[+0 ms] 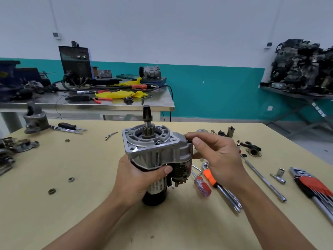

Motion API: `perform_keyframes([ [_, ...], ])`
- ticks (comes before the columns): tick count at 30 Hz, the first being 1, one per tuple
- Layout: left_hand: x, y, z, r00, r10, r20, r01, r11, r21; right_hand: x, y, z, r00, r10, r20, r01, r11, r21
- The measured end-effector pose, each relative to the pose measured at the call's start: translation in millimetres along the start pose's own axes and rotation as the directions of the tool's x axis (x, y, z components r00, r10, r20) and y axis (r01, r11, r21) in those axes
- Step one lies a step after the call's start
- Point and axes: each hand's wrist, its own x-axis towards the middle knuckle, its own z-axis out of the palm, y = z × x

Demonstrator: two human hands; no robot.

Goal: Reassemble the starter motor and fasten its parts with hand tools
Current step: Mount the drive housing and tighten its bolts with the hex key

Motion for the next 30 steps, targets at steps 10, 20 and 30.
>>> perform_keyframes([
  [10, -0.7, 4.7, -6.3, 0.998, 0.032, 0.049, -0.037, 0.995, 0.095, -0.2, 1.2, -0.7, 0.987, 0.157, 0.044, -0.159, 0.987, 0.037],
  [20, 4.4, 1.6, -38.4, 1.0, -0.018, -0.022, 0.021, 0.983, 0.185, 32.8, 31.9, -12.7, 0.939, 0.339, -0.058, -0.289, 0.689, -0.664],
  [30, 8.5, -3.2, -42.0, 0.999, -0.051, 0.001, 0.05, 0.984, 0.171, 67.9, 42.2, 22.2, 0.713, 0.685, 0.15, 0.153, 0.058, -0.987],
])
